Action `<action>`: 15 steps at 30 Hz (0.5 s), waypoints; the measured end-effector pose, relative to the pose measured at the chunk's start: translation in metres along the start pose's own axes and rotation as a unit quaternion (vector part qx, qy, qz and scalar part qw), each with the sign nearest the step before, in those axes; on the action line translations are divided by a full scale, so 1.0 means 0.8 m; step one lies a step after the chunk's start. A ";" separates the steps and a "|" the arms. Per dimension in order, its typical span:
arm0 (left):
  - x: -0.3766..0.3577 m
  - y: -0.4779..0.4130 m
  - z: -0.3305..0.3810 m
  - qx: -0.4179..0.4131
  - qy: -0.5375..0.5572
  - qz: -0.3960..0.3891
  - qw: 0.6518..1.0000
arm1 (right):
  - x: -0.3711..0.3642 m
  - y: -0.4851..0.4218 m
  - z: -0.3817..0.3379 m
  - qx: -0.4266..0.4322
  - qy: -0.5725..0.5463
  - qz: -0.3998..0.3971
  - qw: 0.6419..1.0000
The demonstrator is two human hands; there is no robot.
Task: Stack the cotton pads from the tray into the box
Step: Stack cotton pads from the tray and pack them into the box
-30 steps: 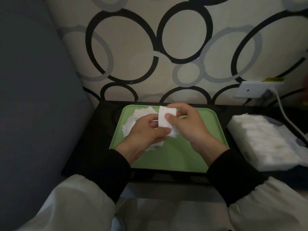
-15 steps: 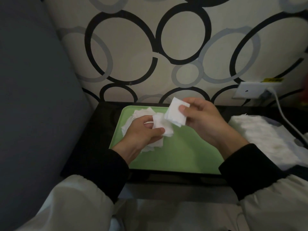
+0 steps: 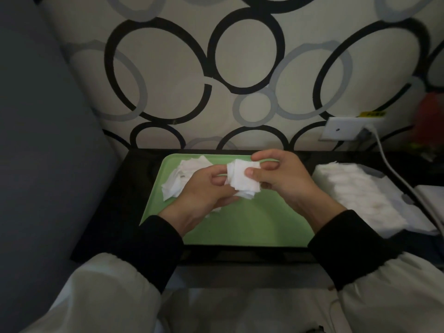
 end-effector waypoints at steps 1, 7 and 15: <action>-0.003 -0.001 0.001 -0.001 -0.003 -0.005 1.000 | 0.003 0.001 0.001 0.002 0.008 0.004 1.000; -0.032 -0.013 0.003 0.027 0.034 0.007 0.999 | 0.028 0.020 0.003 0.035 0.081 0.042 0.995; -0.103 -0.021 -0.009 -0.024 -0.035 -0.020 0.999 | 0.085 0.057 0.001 0.058 0.130 0.032 0.989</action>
Point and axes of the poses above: each hand's wrist, its own y-axis away from the middle knuckle, its own x-axis out of the back of the hand, z = x × y, the point moved 2 cm from there along -y, towards the middle knuckle, and after that the axes turned 6 degrees about -z, right-handed, at the moved point
